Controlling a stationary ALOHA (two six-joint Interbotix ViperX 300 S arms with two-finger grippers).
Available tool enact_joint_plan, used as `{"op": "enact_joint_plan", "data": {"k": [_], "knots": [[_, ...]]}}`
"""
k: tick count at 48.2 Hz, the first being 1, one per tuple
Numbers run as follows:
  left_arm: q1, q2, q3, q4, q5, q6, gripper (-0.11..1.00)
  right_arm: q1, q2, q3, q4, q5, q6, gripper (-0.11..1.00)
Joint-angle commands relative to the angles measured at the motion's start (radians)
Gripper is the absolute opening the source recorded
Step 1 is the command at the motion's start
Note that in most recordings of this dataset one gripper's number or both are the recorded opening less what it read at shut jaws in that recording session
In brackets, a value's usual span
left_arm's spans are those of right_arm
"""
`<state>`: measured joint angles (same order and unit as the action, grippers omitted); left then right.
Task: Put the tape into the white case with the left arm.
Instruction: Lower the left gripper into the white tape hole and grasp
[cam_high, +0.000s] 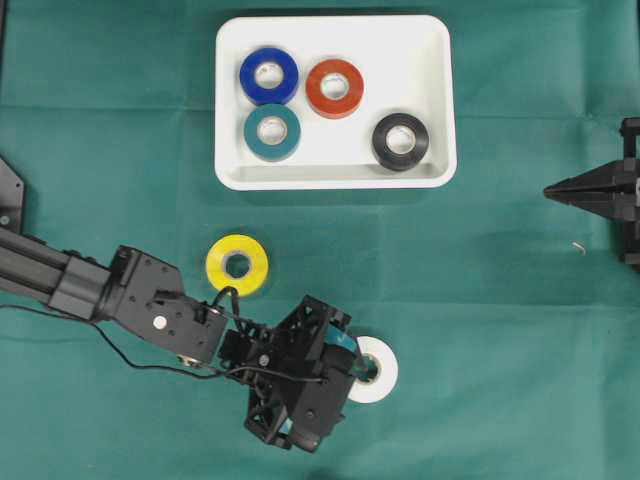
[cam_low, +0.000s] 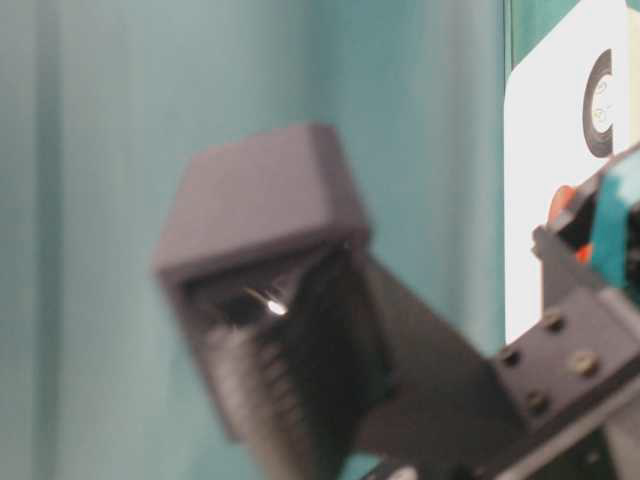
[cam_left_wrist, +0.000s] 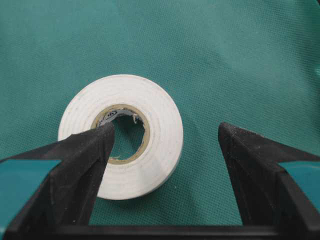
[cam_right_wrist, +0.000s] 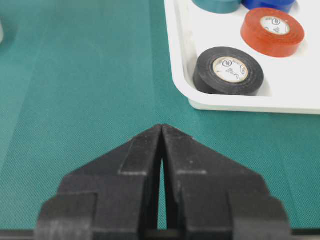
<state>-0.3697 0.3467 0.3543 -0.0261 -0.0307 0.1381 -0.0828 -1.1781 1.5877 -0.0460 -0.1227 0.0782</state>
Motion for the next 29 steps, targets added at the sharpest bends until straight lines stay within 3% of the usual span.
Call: {"op": "enact_joint_plan", "data": {"k": [1,22,29], "knots": [[-0.002,0.0,-0.032,0.0,0.003,-0.002,0.84,-0.002,0.006,-0.011,-0.003,-0.011,0.003,-0.09],[0.017,0.057,-0.072,0.0,0.069,-0.005,0.83,-0.002,0.006,-0.011,-0.003,-0.011,0.003,-0.09],[0.015,0.069,-0.091,0.002,0.095,-0.003,0.71,-0.002,0.006,-0.011,-0.003,-0.011,0.003,-0.09]]}}
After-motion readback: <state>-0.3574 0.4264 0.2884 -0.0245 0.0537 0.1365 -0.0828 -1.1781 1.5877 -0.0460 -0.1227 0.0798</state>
